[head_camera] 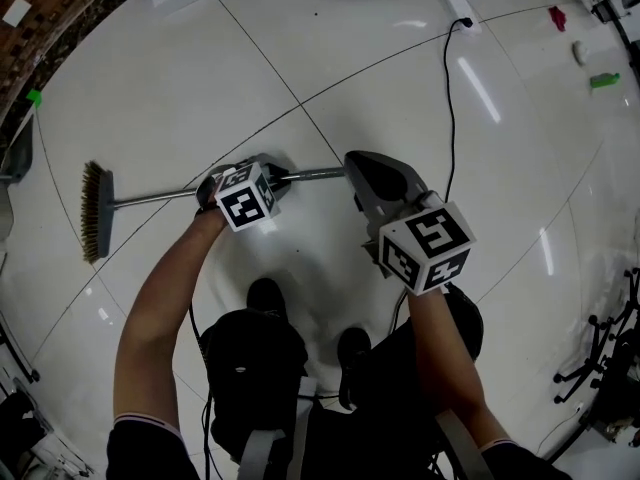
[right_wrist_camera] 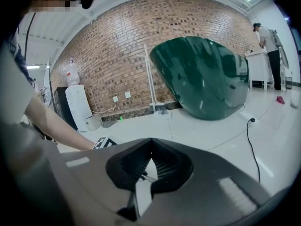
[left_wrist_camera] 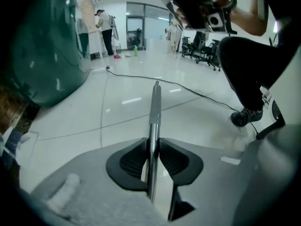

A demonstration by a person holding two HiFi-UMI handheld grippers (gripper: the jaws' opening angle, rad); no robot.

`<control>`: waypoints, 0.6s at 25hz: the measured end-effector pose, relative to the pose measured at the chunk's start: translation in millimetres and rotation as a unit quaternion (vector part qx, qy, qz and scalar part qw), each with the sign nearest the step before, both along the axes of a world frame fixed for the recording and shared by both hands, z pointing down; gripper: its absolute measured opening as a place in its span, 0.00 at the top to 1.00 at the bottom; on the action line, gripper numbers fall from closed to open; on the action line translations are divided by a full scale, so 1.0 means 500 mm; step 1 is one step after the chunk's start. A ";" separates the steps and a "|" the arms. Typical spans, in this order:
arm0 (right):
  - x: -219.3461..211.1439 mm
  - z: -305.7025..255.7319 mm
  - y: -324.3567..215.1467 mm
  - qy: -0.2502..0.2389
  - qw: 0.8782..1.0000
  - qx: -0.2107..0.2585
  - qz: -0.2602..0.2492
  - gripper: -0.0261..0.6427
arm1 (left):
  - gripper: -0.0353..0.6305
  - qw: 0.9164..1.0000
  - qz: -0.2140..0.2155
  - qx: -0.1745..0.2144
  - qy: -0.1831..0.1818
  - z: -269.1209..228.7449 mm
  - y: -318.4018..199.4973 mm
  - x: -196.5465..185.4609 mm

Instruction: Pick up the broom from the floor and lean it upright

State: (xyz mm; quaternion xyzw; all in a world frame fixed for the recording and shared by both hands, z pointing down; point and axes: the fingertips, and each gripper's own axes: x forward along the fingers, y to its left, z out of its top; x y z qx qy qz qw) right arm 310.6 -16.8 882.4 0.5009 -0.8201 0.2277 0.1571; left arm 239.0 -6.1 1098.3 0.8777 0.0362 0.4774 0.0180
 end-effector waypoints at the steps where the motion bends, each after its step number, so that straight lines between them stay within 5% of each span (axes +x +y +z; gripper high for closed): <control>1: -0.007 -0.032 -0.003 -0.006 1.000 0.007 0.000 0.96 | 0.82 1.000 -0.013 0.003 0.010 -0.041 -0.020 -0.002; 6: -0.036 -0.209 -0.014 -0.014 0.999 0.029 -0.005 0.96 | 0.83 0.996 -0.067 0.028 0.054 -0.256 -0.106 -0.024; 15: -0.133 -0.504 -0.042 -0.012 0.998 0.031 -0.047 0.96 | 0.82 0.975 -0.175 0.090 0.106 -0.600 -0.193 -0.141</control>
